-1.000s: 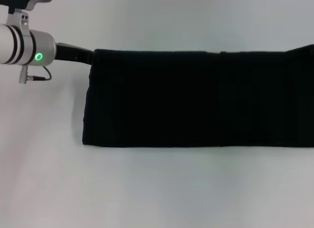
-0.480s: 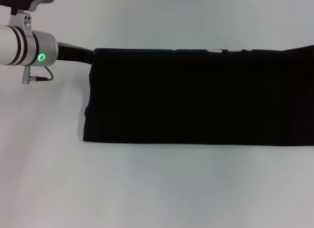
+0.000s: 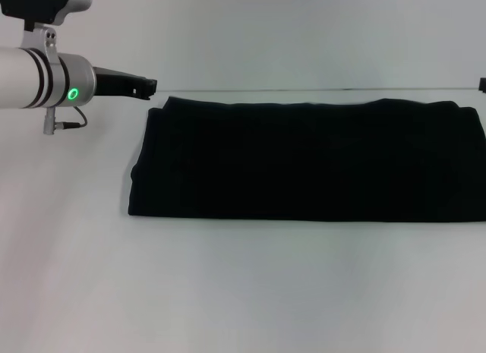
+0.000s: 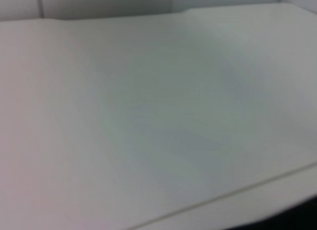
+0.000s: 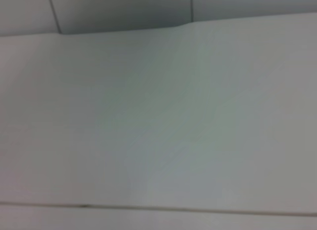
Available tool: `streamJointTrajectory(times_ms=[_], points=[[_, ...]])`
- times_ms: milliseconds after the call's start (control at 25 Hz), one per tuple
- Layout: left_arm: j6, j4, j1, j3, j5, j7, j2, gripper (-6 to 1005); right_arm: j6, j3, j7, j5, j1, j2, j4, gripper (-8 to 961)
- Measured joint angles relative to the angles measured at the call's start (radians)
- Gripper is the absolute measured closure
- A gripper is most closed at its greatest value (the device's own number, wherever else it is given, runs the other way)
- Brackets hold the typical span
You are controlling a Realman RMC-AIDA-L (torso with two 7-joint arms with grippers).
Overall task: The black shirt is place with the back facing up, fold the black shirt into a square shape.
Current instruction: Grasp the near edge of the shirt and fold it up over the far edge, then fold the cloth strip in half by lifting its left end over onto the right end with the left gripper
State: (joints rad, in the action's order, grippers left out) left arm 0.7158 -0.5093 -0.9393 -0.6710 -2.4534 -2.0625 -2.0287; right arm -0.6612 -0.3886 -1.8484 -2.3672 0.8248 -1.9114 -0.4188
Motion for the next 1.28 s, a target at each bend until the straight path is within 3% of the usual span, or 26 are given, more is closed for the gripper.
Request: streamJointTrajectory(times_ms=[200, 320, 400, 560, 720, 880, 1040, 1280], points=[[-0.097, -0.005, 0.014, 0.009, -0.002, -0.041, -0.011, 832, 0.010, 0.002, -0.019, 0.003, -0.020, -0.013, -0.077, 698], [-0.090, -0.038, 0.037, 0.009, -0.001, -0.113, -0.008, 632, -0.020, 0.004, -0.045, 0.003, -0.031, -0.010, -0.102, 573], [-0.005, -0.096, 0.065, 0.009, 0.000, -0.171, -0.005, 539, -0.077, 0.006, -0.067, 0.005, -0.039, -0.003, -0.112, 483], [0.312, -0.247, 0.139, 0.010, 0.033, -0.224, -0.005, 378, -0.276, 0.009, -0.098, 0.037, -0.073, 0.015, -0.135, 285], [0.600, -0.323, 0.208, 0.017, 0.110, -0.246, -0.001, 294, -0.492, 0.008, -0.087, 0.104, -0.117, 0.022, -0.156, 238], [0.752, -0.313, 0.253, 0.055, 0.139, -0.322, 0.006, 210, -0.660, 0.004, -0.043, 0.158, -0.153, 0.020, -0.162, 192], [0.841, -0.274, 0.273, 0.117, 0.145, -0.383, 0.008, 123, -0.707, 0.001, -0.022, 0.169, -0.164, 0.008, -0.162, 157], [0.871, -0.169, 0.277, 0.140, 0.142, -0.507, 0.030, 34, -0.693, 0.001, -0.014, 0.169, -0.156, 0.005, -0.163, 157]])
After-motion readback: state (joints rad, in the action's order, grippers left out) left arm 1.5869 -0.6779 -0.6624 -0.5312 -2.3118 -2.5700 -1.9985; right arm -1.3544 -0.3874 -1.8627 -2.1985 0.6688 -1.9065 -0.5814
